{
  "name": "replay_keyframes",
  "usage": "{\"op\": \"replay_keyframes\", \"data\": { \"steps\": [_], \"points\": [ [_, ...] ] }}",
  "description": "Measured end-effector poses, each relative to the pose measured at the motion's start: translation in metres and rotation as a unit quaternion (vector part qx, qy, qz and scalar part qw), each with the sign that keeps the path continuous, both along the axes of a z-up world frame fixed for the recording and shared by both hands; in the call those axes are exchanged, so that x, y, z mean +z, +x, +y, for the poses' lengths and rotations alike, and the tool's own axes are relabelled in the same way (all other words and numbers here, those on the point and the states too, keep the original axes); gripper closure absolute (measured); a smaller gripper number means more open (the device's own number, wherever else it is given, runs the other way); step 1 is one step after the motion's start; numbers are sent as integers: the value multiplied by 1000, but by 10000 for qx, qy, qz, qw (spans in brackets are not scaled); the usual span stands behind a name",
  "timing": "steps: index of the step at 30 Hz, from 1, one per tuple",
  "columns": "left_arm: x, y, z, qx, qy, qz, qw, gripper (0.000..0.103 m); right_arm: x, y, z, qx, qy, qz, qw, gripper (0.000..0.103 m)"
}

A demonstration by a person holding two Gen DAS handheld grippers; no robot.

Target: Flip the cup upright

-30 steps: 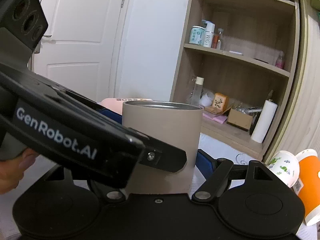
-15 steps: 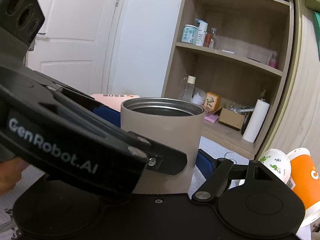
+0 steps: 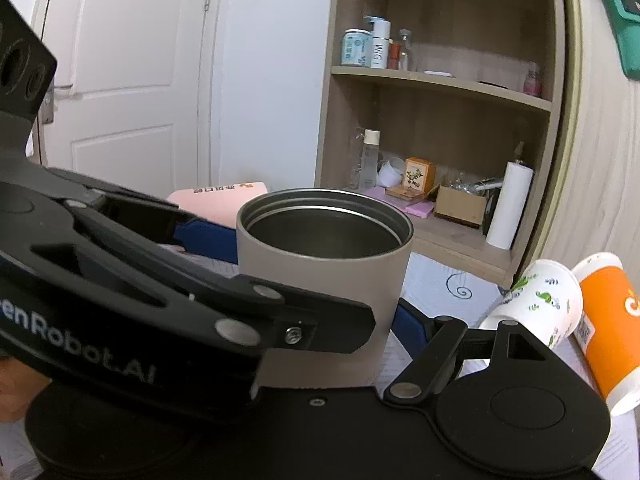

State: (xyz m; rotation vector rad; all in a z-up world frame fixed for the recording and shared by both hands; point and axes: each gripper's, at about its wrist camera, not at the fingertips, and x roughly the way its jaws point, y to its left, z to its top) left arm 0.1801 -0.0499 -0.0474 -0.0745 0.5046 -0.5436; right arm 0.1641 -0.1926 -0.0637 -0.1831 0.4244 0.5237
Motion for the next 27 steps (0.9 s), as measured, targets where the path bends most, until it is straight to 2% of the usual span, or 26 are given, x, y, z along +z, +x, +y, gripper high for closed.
{"op": "replay_keyframes", "data": {
  "steps": [5, 15, 23, 27],
  "points": [
    [0, 2, 1, 61, -105, 173, 9998, 25, 0, -2, -4, -102, 157, 136, 9997, 21],
    [2, -12, 8, 60, -257, 488, 9985, 25, 5, -24, -14, -265, 317, 117, 9991, 18],
    [22, -45, 27, 583, -173, 280, 9978, 25, 12, -64, -21, -540, 433, -185, 9974, 18],
    [37, -67, 33, 860, 51, 24, 9963, 24, 23, -83, -22, -894, 344, -464, 9943, 18]
  ]
}}
